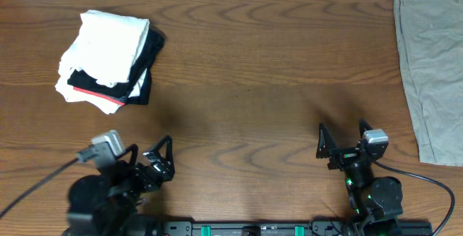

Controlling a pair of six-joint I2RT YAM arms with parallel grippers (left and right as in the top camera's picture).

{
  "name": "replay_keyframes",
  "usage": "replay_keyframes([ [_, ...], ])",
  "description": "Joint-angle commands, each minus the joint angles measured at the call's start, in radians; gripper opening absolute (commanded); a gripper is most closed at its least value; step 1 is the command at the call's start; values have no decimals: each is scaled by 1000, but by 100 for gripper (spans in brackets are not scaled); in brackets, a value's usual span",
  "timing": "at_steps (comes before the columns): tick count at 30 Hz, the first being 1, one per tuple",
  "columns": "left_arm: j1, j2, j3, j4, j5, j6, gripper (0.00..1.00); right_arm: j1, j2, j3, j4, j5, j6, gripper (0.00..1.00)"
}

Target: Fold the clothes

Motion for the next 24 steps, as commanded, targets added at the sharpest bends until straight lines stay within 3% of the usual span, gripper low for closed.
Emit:
replay_keyframes([
  [1, -5, -84, -171, 20, -60, -2, 98, -10, -4, -2, -4, -3, 8, 99],
  [4, -5, -127, -293, 108, -64, -2, 98, -10, -4, -2, -4, -3, 8, 99],
  [12, -5, -184, -529, 558, -151, 10, 98, -10, -4, -2, -4, -3, 8, 99],
  [18, -5, -230, -621, 796, -151, 190, 98, -10, -4, -2, -4, -3, 8, 99],
  [24, -5, -276, -641, 816, -150, 399, 98, -10, -4, -2, -4, -3, 8, 99],
])
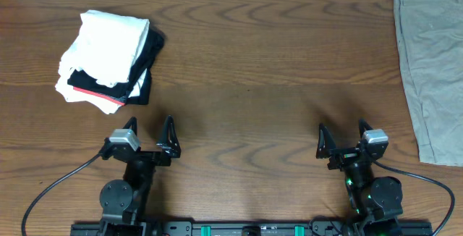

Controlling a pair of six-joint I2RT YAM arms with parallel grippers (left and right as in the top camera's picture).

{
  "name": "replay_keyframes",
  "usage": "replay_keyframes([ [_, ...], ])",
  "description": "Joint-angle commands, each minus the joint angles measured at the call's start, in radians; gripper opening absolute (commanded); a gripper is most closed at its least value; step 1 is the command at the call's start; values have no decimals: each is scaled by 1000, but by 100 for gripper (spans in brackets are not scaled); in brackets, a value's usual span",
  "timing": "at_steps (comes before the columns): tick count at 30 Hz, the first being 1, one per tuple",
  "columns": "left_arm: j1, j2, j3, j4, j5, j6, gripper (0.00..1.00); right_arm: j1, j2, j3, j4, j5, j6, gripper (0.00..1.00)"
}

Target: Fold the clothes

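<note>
A stack of folded clothes (108, 57), white on top with black and a red edge beneath, lies at the far left of the table. A beige garment (432, 69) lies spread flat along the right edge. My left gripper (149, 135) stands open near the front edge, below and to the right of the stack, holding nothing. My right gripper (341, 140) stands open near the front right, left of the beige garment's lower end, also holding nothing.
The wooden table (253, 77) spans the whole view. Cables (51, 189) run from both arm bases along the front edge.
My left arm has swung from a turned pose at the front left corner to face straight up the table, its open gripper now a little farther right and forward. The right arm stayed put.
</note>
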Motion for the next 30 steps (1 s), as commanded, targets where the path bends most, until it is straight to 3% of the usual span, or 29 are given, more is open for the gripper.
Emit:
replay_keyframes([
  [1, -5, -29, -5, 3, -15, 204, 98, -10, -4, -2, -4, -1, 8, 99],
  [7, -5, -44, -7, -2, -15, 318, 98, -10, -4, -2, -4, -1, 8, 99],
  [23, 6, -44, -101, -65, -6, 319, 98, -10, -4, -2, -4, -1, 8, 99],
  [30, 92, -44, -101, -65, -4, 319, 98, -10, -4, -2, -4, -1, 8, 99],
])
